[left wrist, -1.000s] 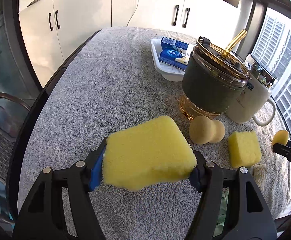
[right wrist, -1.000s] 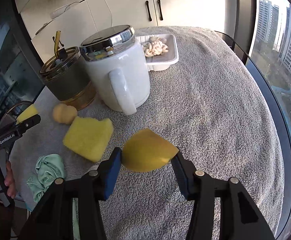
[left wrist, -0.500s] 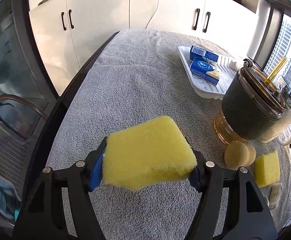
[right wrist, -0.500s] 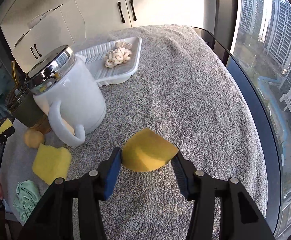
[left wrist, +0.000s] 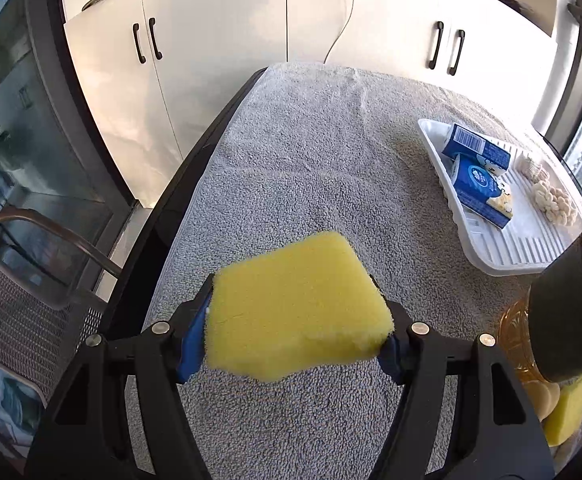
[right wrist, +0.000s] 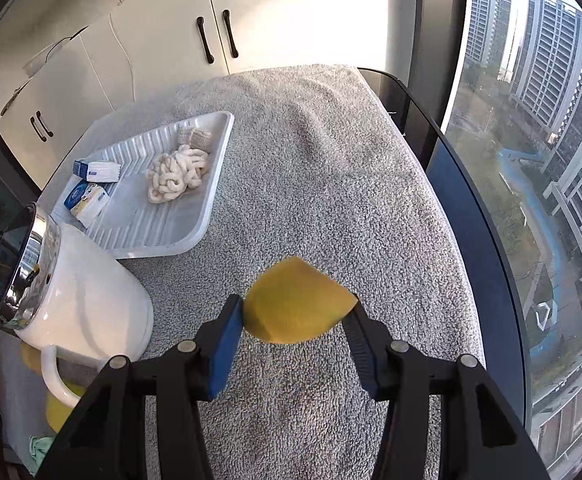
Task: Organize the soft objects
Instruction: 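Carry the square sponge with left tool while right tool carries the wedge sponge to the tray, then lower both sponges into the white tray and open both tools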
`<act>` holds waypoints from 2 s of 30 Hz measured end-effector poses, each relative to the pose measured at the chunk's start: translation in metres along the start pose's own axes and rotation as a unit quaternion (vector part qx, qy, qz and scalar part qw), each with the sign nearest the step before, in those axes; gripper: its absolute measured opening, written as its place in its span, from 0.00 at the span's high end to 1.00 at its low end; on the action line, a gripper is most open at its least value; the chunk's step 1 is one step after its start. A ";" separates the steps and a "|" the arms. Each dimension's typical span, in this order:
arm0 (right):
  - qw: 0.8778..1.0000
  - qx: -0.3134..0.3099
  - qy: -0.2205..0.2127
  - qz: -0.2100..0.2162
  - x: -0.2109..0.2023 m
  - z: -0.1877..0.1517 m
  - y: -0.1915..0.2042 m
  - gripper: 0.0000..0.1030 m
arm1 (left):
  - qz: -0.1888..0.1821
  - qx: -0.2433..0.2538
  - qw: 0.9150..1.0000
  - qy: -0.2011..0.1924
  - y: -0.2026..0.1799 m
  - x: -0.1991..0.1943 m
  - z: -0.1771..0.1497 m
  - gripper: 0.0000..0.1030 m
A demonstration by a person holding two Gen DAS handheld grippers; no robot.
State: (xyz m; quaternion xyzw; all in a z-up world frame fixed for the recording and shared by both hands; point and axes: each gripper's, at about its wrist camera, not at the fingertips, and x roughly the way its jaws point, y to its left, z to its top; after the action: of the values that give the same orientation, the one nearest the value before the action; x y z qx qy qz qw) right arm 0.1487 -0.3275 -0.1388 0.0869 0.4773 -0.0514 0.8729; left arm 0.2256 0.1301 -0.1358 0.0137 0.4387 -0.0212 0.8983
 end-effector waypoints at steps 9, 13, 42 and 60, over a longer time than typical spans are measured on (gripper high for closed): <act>1.000 -0.003 -0.005 0.003 0.019 0.046 0.007 0.48 | -0.004 0.028 0.999 -0.013 -0.018 0.021 0.046 0.37; 1.000 -0.008 -0.006 0.009 0.027 0.065 0.017 0.48 | -0.025 0.046 0.999 -0.011 -0.039 0.029 0.062 0.37; 0.979 -0.134 0.053 0.147 0.104 0.137 0.142 0.48 | -0.194 0.229 0.953 0.039 -0.194 0.054 0.111 0.36; 0.983 -0.124 0.081 0.109 0.138 0.152 0.146 0.47 | -0.233 0.394 0.883 0.107 -0.246 0.066 0.084 0.33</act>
State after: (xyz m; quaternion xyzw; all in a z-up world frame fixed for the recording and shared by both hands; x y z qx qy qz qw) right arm 0.3738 -0.2159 -0.1600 0.0330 0.5369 0.1106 0.8357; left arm 0.3202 -0.1209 -0.1380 0.2655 0.4785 -0.3996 0.7355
